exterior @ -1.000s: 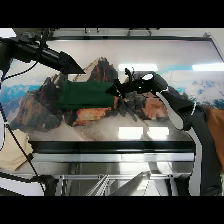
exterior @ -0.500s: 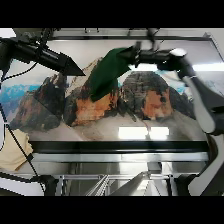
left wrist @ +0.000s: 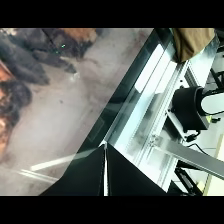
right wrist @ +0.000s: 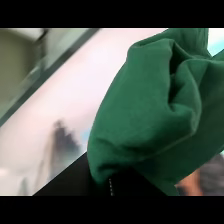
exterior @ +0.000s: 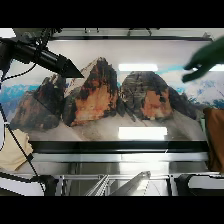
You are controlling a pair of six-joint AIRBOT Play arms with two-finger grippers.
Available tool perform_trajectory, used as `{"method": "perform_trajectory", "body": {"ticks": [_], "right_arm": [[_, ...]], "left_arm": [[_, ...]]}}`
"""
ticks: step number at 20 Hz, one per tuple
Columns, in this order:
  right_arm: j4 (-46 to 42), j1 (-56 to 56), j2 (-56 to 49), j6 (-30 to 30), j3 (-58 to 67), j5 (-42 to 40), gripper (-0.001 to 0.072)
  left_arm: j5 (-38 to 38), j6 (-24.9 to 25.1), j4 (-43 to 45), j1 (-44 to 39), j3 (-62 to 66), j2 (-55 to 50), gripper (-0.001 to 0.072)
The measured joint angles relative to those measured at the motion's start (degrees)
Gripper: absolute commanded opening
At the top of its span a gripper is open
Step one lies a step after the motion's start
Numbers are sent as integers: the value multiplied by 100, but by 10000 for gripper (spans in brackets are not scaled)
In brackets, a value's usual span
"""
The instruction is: Fold the shirts.
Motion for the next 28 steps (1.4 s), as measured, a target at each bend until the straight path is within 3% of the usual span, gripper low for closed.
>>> {"method": "perform_trajectory", "body": {"ticks": [8, 13, 18, 22, 28], "right_arm": [[-870, -1609, -136, 623, 0, 739, 18], [-101, -1751, -203, 553, 387, 752, 18], [136, -1779, -59, 643, 920, 1325, 17], [-1038, -1786, 210, 769, 796, 2258, 16], [-3082, -2100, 1207, 857, -535, 3034, 18]], "left_arm": [[48, -197, 0, -7, 0, 0, 22], [101, -306, 2, -52, 0, 0, 22], [114, -350, 0, -74, 0, 0, 22], [79, -372, 2, -81, 0, 0, 22], [-85, -387, 0, -118, 0, 0, 22]]}}
